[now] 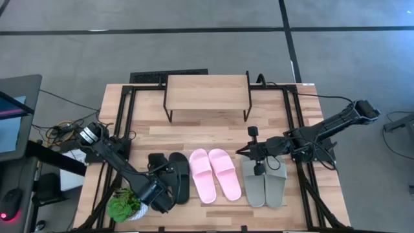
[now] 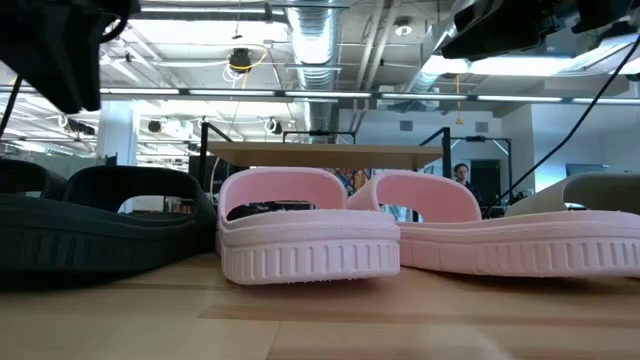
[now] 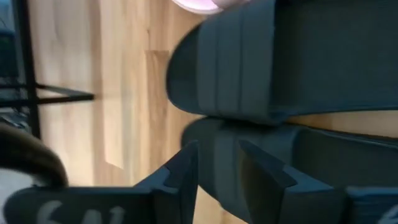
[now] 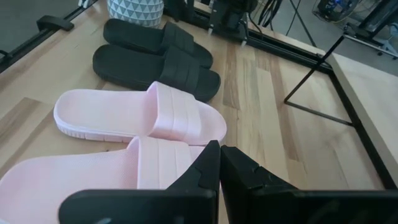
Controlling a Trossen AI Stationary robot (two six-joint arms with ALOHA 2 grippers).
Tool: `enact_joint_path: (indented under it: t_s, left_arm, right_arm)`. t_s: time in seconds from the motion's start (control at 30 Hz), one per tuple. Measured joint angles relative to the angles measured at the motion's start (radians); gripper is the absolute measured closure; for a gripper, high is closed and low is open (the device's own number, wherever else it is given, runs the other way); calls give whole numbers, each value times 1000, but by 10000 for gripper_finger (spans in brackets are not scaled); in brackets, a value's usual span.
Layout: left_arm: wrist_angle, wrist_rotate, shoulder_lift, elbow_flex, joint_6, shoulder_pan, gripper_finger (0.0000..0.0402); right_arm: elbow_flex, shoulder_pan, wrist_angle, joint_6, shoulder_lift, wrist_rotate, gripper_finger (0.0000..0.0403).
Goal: Pick and place slides into the shelf
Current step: Put the left black slide on the shelf
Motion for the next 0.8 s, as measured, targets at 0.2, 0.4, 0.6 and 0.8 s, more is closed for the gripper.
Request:
enact_joint_path:
  t_s: [0.2,0.4,0.6,0.8]
  left_arm:
    - [38,12,0,0,-45,-47,287]
    - [92,29,0,0,-47,-81,288]
    - [107,29,17,-12,-49,-101,288]
    - [83,40,93,-22,-20,-101,288]
  right_arm:
    - [0,0,0,0,0,0,403]
    - [0,0,0,0,0,0,403]
    - [0,0,0,8,0,0,403]
    - [-8,1,-1,9,0,0,403]
